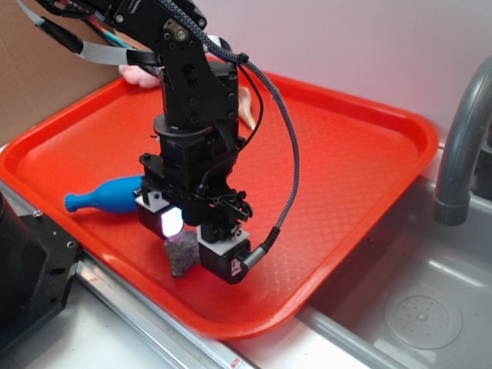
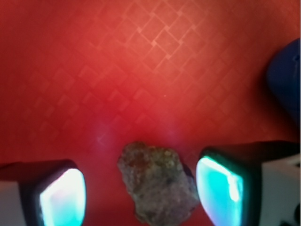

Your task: Grab the rock.

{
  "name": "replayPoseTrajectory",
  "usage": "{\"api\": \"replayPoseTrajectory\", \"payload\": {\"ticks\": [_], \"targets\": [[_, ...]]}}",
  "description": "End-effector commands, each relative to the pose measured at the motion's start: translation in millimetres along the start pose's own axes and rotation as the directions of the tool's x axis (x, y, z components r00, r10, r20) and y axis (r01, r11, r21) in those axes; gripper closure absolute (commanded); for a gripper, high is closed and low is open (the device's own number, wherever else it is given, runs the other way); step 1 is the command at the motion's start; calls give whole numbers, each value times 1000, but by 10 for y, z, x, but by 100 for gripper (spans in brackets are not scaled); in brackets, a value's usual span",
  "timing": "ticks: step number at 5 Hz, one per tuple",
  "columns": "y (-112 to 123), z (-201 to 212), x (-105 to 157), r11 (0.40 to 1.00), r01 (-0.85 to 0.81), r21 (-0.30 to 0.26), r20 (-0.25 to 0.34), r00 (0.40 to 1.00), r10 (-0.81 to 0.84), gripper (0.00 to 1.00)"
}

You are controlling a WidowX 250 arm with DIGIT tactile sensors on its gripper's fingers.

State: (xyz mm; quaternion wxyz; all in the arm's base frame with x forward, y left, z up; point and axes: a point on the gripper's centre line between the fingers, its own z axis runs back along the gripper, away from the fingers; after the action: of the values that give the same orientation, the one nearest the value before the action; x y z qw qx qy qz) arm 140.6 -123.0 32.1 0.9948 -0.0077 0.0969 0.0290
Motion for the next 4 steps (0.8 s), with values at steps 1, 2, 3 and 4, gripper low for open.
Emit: {"api": "replayPoseTrajectory", "payload": {"ticks": [1,2,3,4], "targets": [[-11,47,68,1000,-10,-12,21,1000,10,0],[30,-251,-233,999,-30,-23,17,999,30,0],[-125,-386,-726,999,-36,-24,15,999,37,100],[-118,-309,-553,999,-31,-10,13,999,31,100]]}}
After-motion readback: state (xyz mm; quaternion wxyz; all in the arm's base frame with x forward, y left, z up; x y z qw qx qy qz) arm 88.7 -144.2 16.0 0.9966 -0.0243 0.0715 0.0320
